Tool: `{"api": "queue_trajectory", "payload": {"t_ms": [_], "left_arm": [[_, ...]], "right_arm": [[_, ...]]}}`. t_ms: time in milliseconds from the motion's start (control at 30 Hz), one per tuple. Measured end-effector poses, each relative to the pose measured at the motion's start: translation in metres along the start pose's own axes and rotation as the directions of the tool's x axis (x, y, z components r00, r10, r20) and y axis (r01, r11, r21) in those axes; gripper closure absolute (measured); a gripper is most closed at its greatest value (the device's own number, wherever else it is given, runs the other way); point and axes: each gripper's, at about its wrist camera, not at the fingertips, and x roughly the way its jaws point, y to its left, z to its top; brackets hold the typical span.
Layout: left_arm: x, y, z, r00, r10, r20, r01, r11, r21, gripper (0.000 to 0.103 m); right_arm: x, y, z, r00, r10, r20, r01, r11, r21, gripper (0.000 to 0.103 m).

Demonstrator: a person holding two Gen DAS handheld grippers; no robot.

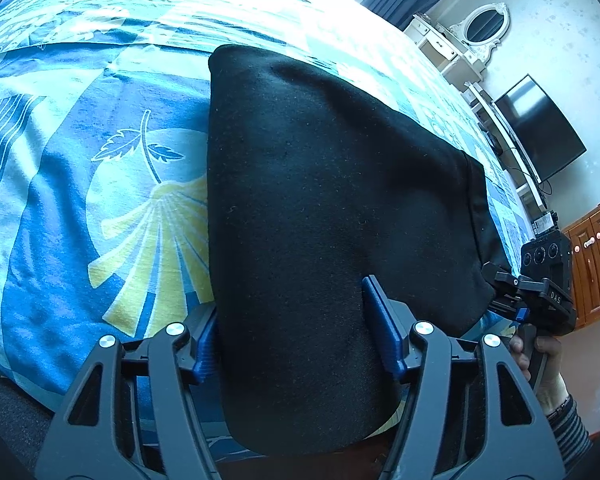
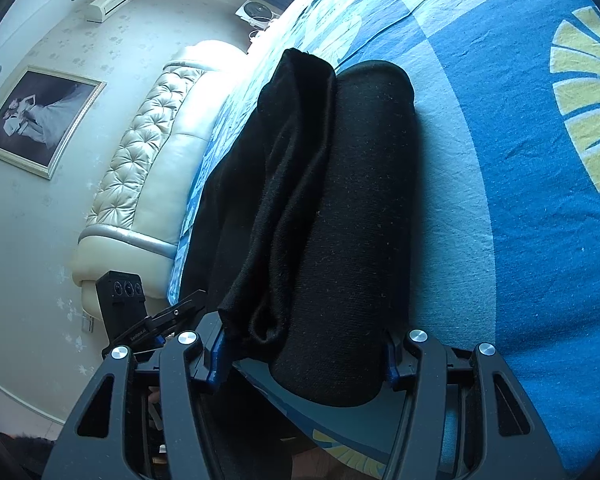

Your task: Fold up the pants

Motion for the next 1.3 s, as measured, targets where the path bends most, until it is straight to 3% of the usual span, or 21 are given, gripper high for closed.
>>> {"api": "queue_trajectory", "payload": {"t_ms": [100,267,433,700,867,933,967,1000,1033,1200,1300], "left_arm": [[-0.003,0.005,-0.002,0.999,-0.038,0.015,0.038,0.999,-0.006,0.032],[-0.03,0.025,-0.006,0.991,-0.12,0.059,0.122,0.992,-0.024,0.023],[-0.047,0.05,0.014,0.988,-0.094,0.124,0.098,0.995,-0.03,0.018],[0.015,0.069,0.071,0.991,-0.125,0.052,0.128,0.99,-0.057,0.018],[0.033,0.063,0.091,0.988,-0.145,0.047,0.147,0.988,-0.043,0.016],[0.038,0.06,0.096,0.986,-0.161,0.043,0.163,0.986,-0.044,0.016],[0.041,0.058,0.098,0.986,-0.163,0.039,0.165,0.986,-0.041,0.022],[0.044,0.055,0.099,0.987,-0.158,0.032,0.159,0.987,-0.031,0.034],[0.046,0.052,0.1,0.987,-0.16,0.021,0.16,0.987,-0.017,0.041],[0.04,0.032,0.105,0.997,-0.063,0.036,0.061,0.997,0.047,0.063],[0.038,0.03,0.116,0.998,-0.041,0.038,0.04,0.999,0.033,0.071]], "right_arm": [[-0.003,0.001,0.0,1.0,0.002,0.0,-0.002,1.0,-0.004,0.038],[-0.022,0.01,0.007,0.995,-0.099,-0.028,0.098,0.994,-0.042,0.033],[-0.047,0.012,0.034,0.991,-0.113,0.073,0.117,0.991,-0.061,0.024],[0.002,-0.016,0.097,0.995,-0.091,0.036,0.091,0.996,0.005,0.024],[0.02,-0.016,0.107,0.999,-0.026,0.04,0.026,1.0,0.014,0.02],[0.026,-0.01,0.104,0.999,-0.026,0.029,0.027,0.999,-0.02,0.028],[0.029,-0.009,0.103,0.998,-0.053,0.016,0.053,0.998,-0.036,0.034],[0.032,-0.009,0.101,0.997,-0.077,0.005,0.077,0.996,-0.041,0.049],[0.032,-0.01,0.099,0.997,-0.081,0.01,0.082,0.996,-0.035,0.052],[0.024,-0.003,0.098,0.995,-0.079,0.055,0.081,0.996,-0.039,0.062],[0.02,0.006,0.104,0.995,-0.06,0.079,0.064,0.996,-0.056,0.066]]}}
